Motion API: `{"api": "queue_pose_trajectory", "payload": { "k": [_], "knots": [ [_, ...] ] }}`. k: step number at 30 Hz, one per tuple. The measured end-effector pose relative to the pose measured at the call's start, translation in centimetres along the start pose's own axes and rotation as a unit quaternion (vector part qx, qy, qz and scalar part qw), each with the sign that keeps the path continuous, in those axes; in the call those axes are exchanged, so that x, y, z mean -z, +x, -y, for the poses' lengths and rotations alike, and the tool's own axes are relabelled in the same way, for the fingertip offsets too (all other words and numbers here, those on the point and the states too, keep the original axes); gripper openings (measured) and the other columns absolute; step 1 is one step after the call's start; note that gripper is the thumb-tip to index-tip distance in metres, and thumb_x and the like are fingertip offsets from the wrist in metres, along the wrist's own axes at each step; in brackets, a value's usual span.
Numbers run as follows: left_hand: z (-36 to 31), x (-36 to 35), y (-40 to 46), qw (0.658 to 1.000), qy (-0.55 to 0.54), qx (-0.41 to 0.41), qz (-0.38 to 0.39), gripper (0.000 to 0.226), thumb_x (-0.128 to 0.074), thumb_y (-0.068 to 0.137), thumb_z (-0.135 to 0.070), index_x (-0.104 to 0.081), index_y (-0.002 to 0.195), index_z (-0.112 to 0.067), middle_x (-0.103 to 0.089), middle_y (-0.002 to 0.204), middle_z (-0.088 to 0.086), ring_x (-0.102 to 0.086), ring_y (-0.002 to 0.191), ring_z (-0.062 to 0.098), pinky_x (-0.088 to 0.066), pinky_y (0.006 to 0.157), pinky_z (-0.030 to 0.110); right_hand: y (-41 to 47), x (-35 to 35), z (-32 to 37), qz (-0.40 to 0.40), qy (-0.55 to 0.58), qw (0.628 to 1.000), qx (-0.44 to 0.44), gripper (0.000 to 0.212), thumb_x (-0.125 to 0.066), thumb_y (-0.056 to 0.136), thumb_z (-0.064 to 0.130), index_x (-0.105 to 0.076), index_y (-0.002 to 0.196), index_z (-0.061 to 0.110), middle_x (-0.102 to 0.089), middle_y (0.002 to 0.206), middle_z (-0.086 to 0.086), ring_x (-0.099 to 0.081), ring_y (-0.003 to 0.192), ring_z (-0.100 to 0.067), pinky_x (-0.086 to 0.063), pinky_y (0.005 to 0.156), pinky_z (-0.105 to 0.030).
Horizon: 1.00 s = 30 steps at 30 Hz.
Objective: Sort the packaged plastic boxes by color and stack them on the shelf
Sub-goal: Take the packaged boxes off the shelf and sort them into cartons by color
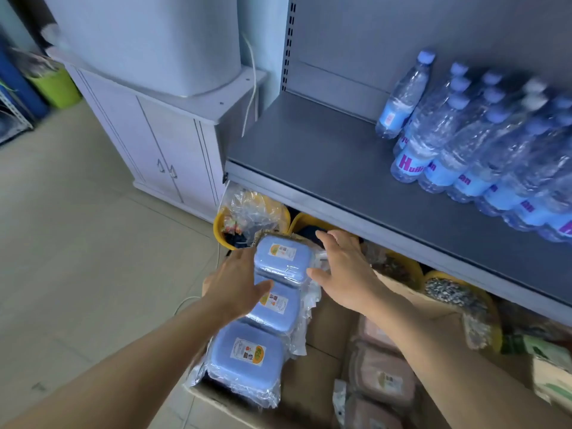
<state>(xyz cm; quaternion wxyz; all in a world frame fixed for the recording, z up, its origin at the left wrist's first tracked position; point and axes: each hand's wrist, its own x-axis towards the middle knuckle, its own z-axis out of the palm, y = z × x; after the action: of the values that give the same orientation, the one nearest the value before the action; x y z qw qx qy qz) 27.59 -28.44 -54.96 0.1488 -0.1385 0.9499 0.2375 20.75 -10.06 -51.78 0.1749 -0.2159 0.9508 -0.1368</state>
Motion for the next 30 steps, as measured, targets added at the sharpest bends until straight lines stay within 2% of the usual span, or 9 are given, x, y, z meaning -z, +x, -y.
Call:
{"api": "queue_pose_trajectory", "payload": {
  "k": [3,6,9,13,15,19,25,30],
  "knots": [
    [-3.7,5.5,-1.1,0.998,0.033,-0.052,-0.026,0.052,-0.053,0.091,-0.043,-0.037,0.136,-0.023,-0.054,0.13,0.001,-0.051,0.118,0.023,-0.046,0.092,0.041,-3.3,6.4,0.8,-0.05,-0.011,0.999,0.003,0.061,-0.049,0.095,0.038,-0.025,0.147,0.016,-0.03,0.145,-0.003,-0.026,0.136,-0.02,-0.027,0.11,-0.031],
    [-8.2,11.4,-2.9,0.991,0.058,-0.096,-0.066,0.039,-0.05,0.091,-0.041,-0.046,0.126,-0.024,-0.059,0.124,0.001,-0.054,0.115,0.025,-0.047,0.091,0.038,-6.8,13.5,1.7,-0.101,-0.028,0.994,-0.006,0.057,-0.048,0.096,0.035,-0.027,0.146,0.018,-0.034,0.141,-0.001,-0.029,0.134,-0.019,-0.029,0.105,-0.03],
    [-12.9,17.1,-4.9,0.981,0.071,-0.139,-0.112,0.038,-0.05,0.092,-0.041,-0.047,0.127,-0.027,-0.06,0.123,-0.001,-0.055,0.115,0.025,-0.046,0.09,0.036,-10.2,20.8,2.6,-0.157,-0.056,0.986,-0.023,0.054,-0.049,0.096,0.033,-0.031,0.144,0.018,-0.038,0.139,-0.001,-0.033,0.131,-0.02,-0.033,0.104,-0.033],
    [-18.9,24.0,-7.7,0.964,0.081,-0.202,-0.15,0.037,-0.052,0.091,-0.043,-0.049,0.125,-0.029,-0.062,0.12,-0.001,-0.057,0.114,0.024,-0.048,0.091,0.038,-14.6,29.3,2.9,-0.241,-0.066,0.968,-0.04,0.043,-0.057,0.09,0.027,-0.047,0.13,0.015,-0.048,0.127,-0.005,-0.044,0.121,-0.026,-0.039,0.099,-0.04],
    [-21.6,26.6,-8.9,0.954,0.088,-0.231,-0.167,0.036,-0.053,0.089,-0.042,-0.051,0.123,-0.028,-0.063,0.118,0.0,-0.058,0.111,0.026,-0.048,0.09,0.038,-16.8,32.7,2.8,-0.28,-0.071,0.956,-0.048,0.044,-0.059,0.089,0.028,-0.048,0.13,0.015,-0.05,0.123,-0.005,-0.046,0.12,-0.027,-0.04,0.098,-0.04],
    [-26.9,30.5,-10.8,0.932,0.115,-0.283,-0.193,0.031,-0.053,0.088,-0.038,-0.051,0.117,-0.026,-0.064,0.114,-0.001,-0.058,0.108,0.028,-0.049,0.087,0.038,-21.0,38.1,1.6,-0.326,-0.095,0.937,-0.08,0.052,-0.056,0.093,0.032,-0.039,0.139,0.016,-0.042,0.137,-0.004,-0.039,0.129,-0.024,-0.037,0.101,-0.034],
    [-35.5,33.9,-11.9,0.905,0.128,-0.344,-0.217,0.034,-0.053,0.09,-0.043,-0.052,0.121,-0.028,-0.064,0.118,-0.002,-0.055,0.115,0.026,-0.047,0.091,0.037,-26.2,44.3,-2.9,-0.369,-0.117,0.913,-0.129,0.056,-0.055,0.093,0.034,-0.036,0.142,0.013,-0.038,0.143,-0.007,-0.032,0.134,-0.024,-0.034,0.107,-0.036],
    [-43.1,34.1,-10.8,0.886,0.131,-0.381,-0.229,0.036,-0.051,0.091,-0.045,-0.052,0.123,-0.03,-0.064,0.12,-0.005,-0.053,0.118,0.023,-0.046,0.093,0.036,-28.1,48.2,-8.4,-0.397,-0.123,0.895,-0.165,0.054,-0.055,0.094,0.034,-0.037,0.141,0.013,-0.038,0.142,-0.008,-0.034,0.132,-0.025,-0.039,0.099,-0.035]
  ]
}}
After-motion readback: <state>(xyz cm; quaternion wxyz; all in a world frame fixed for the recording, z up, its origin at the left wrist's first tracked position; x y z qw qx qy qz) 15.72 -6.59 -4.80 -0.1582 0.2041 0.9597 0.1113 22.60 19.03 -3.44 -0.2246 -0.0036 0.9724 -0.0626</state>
